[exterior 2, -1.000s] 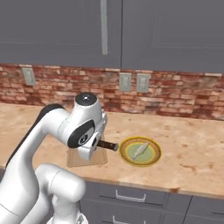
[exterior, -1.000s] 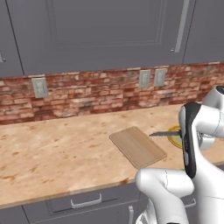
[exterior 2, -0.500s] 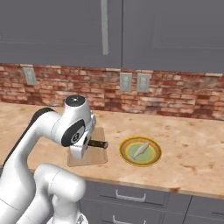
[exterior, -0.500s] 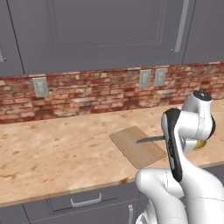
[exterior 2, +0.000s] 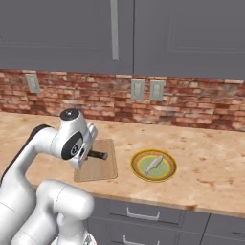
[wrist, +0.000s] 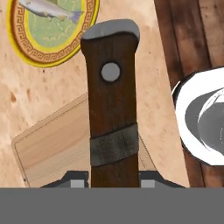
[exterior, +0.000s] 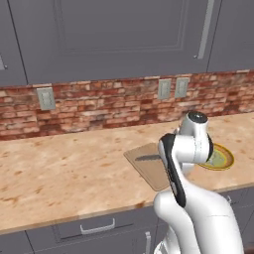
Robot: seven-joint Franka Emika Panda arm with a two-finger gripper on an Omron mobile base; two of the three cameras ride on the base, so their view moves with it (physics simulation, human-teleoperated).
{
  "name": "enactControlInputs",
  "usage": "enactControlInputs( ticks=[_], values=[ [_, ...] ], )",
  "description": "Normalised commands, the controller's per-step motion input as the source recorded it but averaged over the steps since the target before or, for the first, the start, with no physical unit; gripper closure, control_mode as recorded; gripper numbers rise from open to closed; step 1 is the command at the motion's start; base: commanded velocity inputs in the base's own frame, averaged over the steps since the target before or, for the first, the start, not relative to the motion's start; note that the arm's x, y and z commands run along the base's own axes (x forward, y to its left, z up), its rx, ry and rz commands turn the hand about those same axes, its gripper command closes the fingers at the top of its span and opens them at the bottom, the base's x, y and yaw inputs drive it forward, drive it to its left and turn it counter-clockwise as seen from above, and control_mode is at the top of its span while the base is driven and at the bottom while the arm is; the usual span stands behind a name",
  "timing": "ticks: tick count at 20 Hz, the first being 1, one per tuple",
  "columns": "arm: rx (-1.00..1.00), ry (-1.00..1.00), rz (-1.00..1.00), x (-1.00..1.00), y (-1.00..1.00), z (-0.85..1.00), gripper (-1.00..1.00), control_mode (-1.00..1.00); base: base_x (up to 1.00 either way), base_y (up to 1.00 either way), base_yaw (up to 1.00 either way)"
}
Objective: Pick up the knife from the drawer and place it on the cutting board. Then place the meat from the plate to the cutting board.
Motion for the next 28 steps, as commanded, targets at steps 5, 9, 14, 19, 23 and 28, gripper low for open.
enactControlInputs(
  ticks=[5, 9, 14, 19, 23, 28],
  values=[
    [0.00, 0.00, -0.18, 0.62, 0.13, -0.18, 1.00, -1.00, 0.00, 0.00, 0.00],
    [0.00, 0.00, -0.08, 0.39, 0.00, -0.37, 1.00, -1.00, 0.00, 0.00, 0.00],
    [0.00, 0.08, -0.18, 0.37, 0.00, -0.29, 1.00, -1.00, 0.00, 0.00, 0.00],
    [0.04, 0.12, -0.06, 0.03, 0.00, -0.05, 1.00, -1.00, 0.00, 0.00, 0.00],
    [0.05, 0.10, 0.00, 0.00, 0.00, -0.19, 1.00, -1.00, 0.00, 0.00, 0.00],
    [0.05, 0.04, 0.00, 0.00, -0.04, -0.36, 1.00, -1.00, 0.00, 0.00, 0.00]
  ],
)
